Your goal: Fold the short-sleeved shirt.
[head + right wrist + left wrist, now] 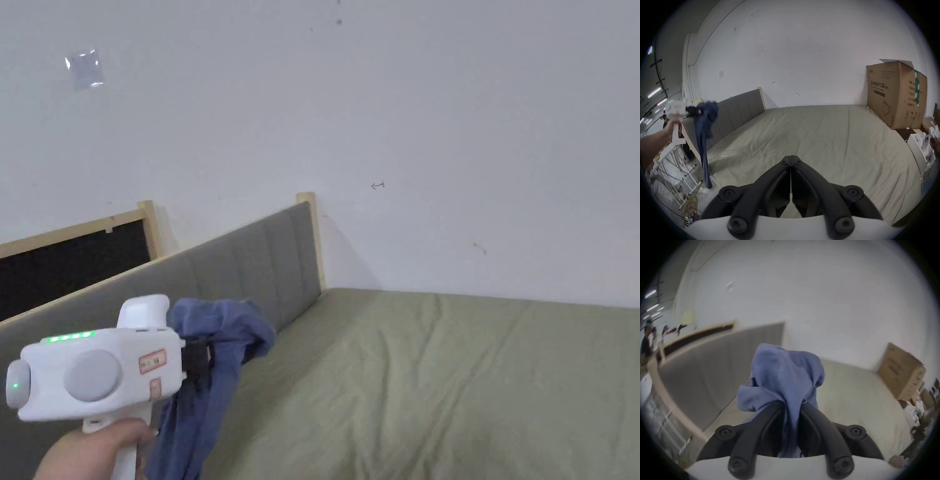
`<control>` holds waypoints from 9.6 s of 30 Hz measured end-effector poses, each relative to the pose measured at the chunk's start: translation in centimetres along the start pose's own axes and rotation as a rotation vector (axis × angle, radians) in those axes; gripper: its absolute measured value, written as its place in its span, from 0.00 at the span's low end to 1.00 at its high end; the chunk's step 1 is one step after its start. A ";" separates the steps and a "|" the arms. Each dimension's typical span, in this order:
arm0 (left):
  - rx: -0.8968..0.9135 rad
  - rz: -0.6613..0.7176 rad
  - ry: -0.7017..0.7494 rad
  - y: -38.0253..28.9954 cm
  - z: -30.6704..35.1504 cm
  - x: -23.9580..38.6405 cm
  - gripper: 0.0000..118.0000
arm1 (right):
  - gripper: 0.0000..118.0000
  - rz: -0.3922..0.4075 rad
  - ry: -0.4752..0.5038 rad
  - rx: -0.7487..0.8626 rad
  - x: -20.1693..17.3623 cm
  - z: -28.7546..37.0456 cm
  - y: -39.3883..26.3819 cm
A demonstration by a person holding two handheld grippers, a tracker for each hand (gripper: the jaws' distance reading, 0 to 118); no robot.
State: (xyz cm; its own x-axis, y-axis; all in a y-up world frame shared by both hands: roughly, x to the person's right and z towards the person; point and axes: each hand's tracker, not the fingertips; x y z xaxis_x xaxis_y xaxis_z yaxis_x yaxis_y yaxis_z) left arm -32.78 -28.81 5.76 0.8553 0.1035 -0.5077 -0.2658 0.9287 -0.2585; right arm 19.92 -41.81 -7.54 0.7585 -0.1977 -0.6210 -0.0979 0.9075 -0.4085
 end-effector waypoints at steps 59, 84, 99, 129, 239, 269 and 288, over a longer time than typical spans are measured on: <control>0.328 -0.043 -0.084 -19.7 12.8 21.5 0.00 | 0.00 -0.078 -0.383 0.465 8.1 12.1 -2.9; -0.873 -0.315 -0.119 -24.5 -30.7 25.3 0.89 | 0.00 -0.209 -0.397 0.181 15.9 7.6 -4.6; -0.432 -0.145 -0.393 -18.4 -14.0 25.1 0.04 | 0.99 -0.233 0.001 -0.368 16.3 -7.3 3.2; -0.205 0.006 -0.340 -5.8 -4.6 17.7 0.04 | 0.04 -0.376 -0.128 -0.228 23.5 4.4 14.4; -0.599 -0.254 -0.327 -17.4 -38.8 29.5 0.97 | 0.00 -0.161 -0.313 -0.011 19.1 3.0 -1.3; -0.492 -0.299 -0.227 -15.9 -28.5 24.9 0.02 | 0.00 -0.224 -0.297 -0.110 29.5 -2.6 3.6; -0.733 -0.189 -0.189 -19.2 -27.9 21.3 0.02 | 0.05 -0.403 -0.297 -0.683 37.0 -16.6 -0.6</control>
State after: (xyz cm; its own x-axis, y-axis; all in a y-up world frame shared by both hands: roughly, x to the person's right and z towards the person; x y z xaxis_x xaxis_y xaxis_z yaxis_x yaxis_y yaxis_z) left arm -21.83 -54.35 -23.04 0.9590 0.0872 -0.2696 -0.2782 0.4711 -0.8371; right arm 37.39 -55.79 -41.37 0.9474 -0.2659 -0.1784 -0.0789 0.3463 -0.9348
